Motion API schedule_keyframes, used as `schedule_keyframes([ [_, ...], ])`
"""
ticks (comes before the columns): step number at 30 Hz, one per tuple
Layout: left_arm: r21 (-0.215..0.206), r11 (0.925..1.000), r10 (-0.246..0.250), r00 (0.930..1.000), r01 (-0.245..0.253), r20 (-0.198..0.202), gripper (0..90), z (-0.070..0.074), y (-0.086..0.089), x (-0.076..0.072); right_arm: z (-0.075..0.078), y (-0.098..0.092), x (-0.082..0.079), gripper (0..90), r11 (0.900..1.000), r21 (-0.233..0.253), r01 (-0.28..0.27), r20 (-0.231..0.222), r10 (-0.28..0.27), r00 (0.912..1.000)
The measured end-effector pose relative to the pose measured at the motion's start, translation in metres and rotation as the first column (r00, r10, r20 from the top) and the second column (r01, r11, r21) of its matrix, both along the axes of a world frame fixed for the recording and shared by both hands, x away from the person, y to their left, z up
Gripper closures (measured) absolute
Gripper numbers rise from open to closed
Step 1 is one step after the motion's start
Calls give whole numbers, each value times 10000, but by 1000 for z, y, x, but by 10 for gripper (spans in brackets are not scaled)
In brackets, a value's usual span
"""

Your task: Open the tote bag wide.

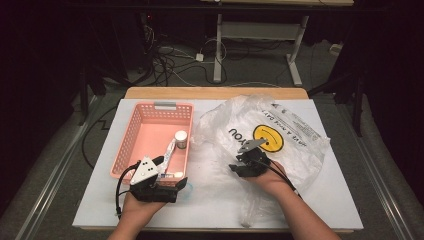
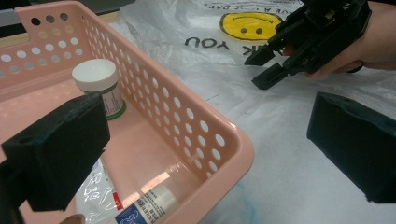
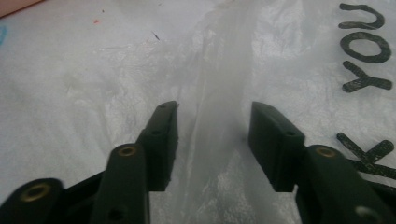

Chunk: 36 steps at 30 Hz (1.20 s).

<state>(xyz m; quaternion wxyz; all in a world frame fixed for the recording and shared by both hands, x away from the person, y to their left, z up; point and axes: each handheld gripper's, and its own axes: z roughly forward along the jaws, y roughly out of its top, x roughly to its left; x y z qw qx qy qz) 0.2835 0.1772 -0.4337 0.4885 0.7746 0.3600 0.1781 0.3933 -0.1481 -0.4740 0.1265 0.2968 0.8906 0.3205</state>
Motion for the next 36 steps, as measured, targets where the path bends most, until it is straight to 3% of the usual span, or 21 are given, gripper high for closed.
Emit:
schedule_keyframes([
  [6, 35, 10000, -14, 10000, 14, -2, 0, 0, -1, 0, -3, -9, 1, 726, 9981, 356, 496, 106, -500, 9987],
  [9, 44, 10000, -7, 10000, 7, -6, 0, 0, -1, 0, -3, -14, 0, 829, 9968, 527, 602, 175, -612, 9980],
  [10, 47, 10000, -8, 10000, 8, -6, 0, 0, -1, 0, -4, -18, -1, 893, 9940, 814, 731, 203, -750, 9970],
  [14, 70, 10000, -15, 10000, 15, -9, 0, 0, -1, 0, -6, -24, -2, 900, 9902, 1049, 926, 199, -951, 9953],
  [18, 100, 9999, -42, 10000, 42, -15, 0, -1, -2, 0, -6, -38, -7, 900, 9761, 1565, 1510, 127, -1549, 9878],
  [25, 108, 9999, -58, 10000, 58, -1, 0, -1, -3, 0, -2, -55, -14, 900, 9635, 1893, 1890, 295, -1980, 9798],
  [27, 123, 9999, -55, 10000, 55, -3, 0, -1, -2, 0, 0, -66, -19, 900, 9553, 2036, 2143, 418, -2271, 9730],
  [30, 120, 9999, -61, 10000, 61, -1, 0, -1, -2, 0, 1, -74, -23, 900, 9533, 2019, 2247, 537, -2398, 9693],
  [32, 115, 9999, -63, 10000, 63, -2, 0, -1, -2, 0, 4, -86, -31, 900, 9448, 2103, 2512, 665, -2702, 9605],
  [36, 120, 9999, -72, 10000, 72, -2, 0, -1, -2, 1, 7, -96, -38, 900, 9389, 2207, 2642, 801, -2874, 9545],
])
